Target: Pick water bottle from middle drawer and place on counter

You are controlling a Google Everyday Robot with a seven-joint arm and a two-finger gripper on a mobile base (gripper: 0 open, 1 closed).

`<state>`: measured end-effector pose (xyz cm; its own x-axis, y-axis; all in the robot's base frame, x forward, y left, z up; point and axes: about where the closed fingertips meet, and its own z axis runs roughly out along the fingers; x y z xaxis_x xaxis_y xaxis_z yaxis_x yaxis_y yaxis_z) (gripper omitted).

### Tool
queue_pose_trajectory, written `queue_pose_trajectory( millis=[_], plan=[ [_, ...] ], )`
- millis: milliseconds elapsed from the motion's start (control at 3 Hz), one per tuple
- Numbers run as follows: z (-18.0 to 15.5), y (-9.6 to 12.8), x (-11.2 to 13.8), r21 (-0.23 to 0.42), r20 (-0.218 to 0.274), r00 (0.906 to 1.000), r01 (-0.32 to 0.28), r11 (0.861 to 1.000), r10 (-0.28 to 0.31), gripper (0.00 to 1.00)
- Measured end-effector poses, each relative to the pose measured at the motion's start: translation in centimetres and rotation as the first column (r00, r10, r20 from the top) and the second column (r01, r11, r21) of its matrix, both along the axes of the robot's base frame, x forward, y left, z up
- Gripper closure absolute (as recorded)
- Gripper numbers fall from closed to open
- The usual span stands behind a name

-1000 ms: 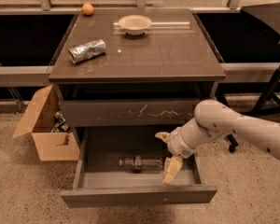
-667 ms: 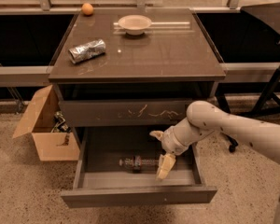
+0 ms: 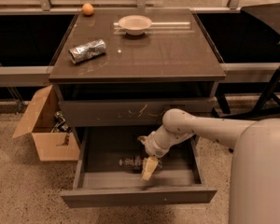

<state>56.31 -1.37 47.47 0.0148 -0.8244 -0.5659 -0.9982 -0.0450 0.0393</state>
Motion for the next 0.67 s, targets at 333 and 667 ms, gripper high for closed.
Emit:
queue_pose_trajectory(
  millis=[333,667],
  plan=[
    [0.0,0.0,0.0,0.000,0.000,1.0000,0.000,1.000,0.000,0.00],
    [-1.5,-0.3,0.2,-0.017,0.017,0.9998,0.012,1.000,-0.012,0.00]
  ],
)
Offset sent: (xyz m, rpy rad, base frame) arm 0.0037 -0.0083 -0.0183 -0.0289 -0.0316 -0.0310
